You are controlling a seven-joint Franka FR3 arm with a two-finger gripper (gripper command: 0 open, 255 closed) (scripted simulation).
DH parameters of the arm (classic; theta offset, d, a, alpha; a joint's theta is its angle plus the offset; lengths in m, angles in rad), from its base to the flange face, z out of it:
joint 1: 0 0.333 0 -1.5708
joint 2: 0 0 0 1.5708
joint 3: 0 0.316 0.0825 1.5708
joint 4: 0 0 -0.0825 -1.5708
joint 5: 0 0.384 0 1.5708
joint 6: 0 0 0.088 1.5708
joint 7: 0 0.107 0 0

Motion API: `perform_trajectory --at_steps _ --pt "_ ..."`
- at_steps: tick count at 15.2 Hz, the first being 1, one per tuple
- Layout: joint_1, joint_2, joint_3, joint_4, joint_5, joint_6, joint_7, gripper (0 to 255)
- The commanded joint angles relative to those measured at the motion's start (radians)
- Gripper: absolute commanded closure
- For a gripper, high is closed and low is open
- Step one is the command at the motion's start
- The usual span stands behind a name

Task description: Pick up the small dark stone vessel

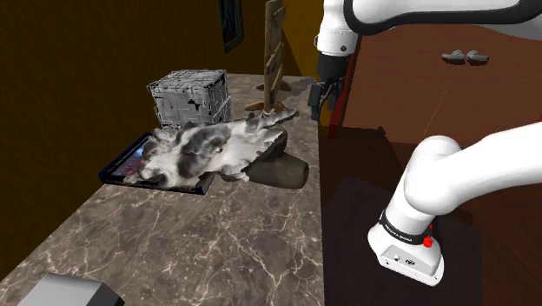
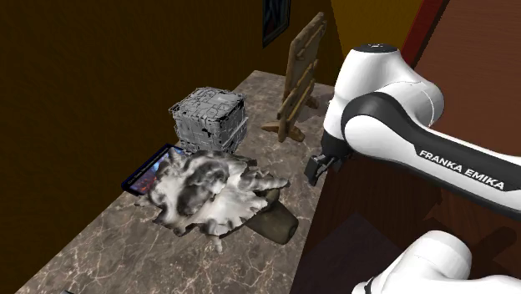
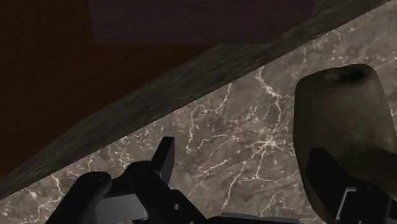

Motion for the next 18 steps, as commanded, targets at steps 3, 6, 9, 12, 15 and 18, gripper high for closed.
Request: perform_trajectory --at_steps 3,6,9,12,15,18 --pt "0.043 0.095 -0.033 0.052 0.041 0.016 -0.08 0" --pt "0.11 0.233 -0.077 0.141 0.109 0.02 -0.203 0" --pt "0.173 0.366 -0.114 0.241 0.186 -0.002 -0.329 0" --pt "0.228 0.495 -0.141 0.353 0.267 -0.048 -0.453 0" --pt "0.25 0.558 -0.149 0.4 0.309 -0.068 -0.518 0" --pt "0.25 0.559 -0.148 0.361 0.309 -0.032 -0.532 0"
